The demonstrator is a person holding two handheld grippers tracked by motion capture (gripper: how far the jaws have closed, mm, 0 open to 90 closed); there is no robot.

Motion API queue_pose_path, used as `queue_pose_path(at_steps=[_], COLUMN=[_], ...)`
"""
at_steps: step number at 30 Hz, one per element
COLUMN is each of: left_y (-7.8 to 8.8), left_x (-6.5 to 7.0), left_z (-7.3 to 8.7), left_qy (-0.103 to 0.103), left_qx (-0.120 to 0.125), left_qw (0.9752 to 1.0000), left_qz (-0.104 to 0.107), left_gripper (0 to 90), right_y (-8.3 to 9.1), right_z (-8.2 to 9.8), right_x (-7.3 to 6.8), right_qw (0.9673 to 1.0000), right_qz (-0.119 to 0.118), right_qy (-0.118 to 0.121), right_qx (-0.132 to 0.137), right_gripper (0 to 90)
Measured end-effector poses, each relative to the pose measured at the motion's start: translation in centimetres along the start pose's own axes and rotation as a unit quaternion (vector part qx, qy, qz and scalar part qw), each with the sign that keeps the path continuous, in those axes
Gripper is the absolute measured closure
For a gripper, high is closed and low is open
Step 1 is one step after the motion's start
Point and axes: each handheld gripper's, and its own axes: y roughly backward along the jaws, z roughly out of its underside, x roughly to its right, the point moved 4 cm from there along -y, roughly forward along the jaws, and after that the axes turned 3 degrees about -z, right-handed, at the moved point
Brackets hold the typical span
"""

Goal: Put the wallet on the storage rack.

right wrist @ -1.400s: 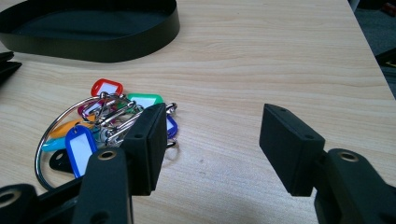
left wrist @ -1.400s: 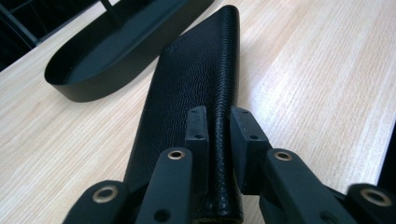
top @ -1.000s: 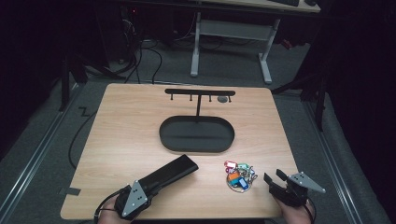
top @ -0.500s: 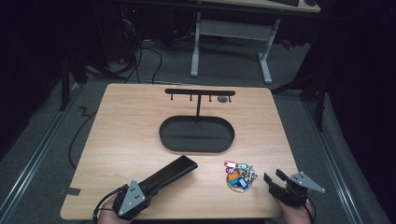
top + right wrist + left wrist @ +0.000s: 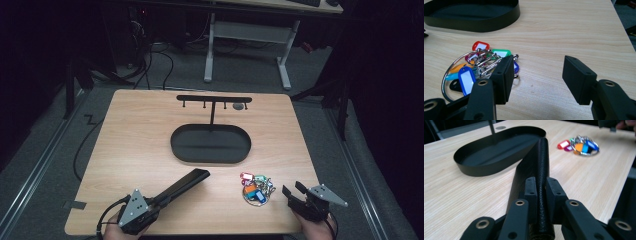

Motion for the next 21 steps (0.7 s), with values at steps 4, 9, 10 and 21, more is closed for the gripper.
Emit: queue_pose_path(at_steps=[4, 9, 10, 21], left_y=[0.2, 0.3, 0.3, 0.4], left_x=[-0.6, -1.3, -1.5, -3.9], left_z=[0.0, -0.2, -0.2, -0.1], left_qy=[0.019, 0.034, 0.036, 0.07], left_qx=[0.007, 0.014, 0.015, 0.033], left_qw=[0.9998, 0.9993, 0.9992, 0.9969], left_qz=[-0.002, -0.006, -0.006, -0.017], left_gripper=[80.4, 80.3, 80.2, 78.2], right_y=[0.0, 0.0, 0.0, -0.1], right_z=[0.0, 0.0, 0.0, 0.1], right_x=[0.0, -0.1, -0.1, 0.0], right_qw=[1.0, 1.0, 1.0, 1.0], right_qz=[0.0, 0.0, 0.0, 0.0], right_qy=[0.0, 0.001, 0.001, 0.002], right_qx=[-0.001, 0.0, -0.001, -0.001], right_gripper=[43.3, 43.3, 43.3, 43.3])
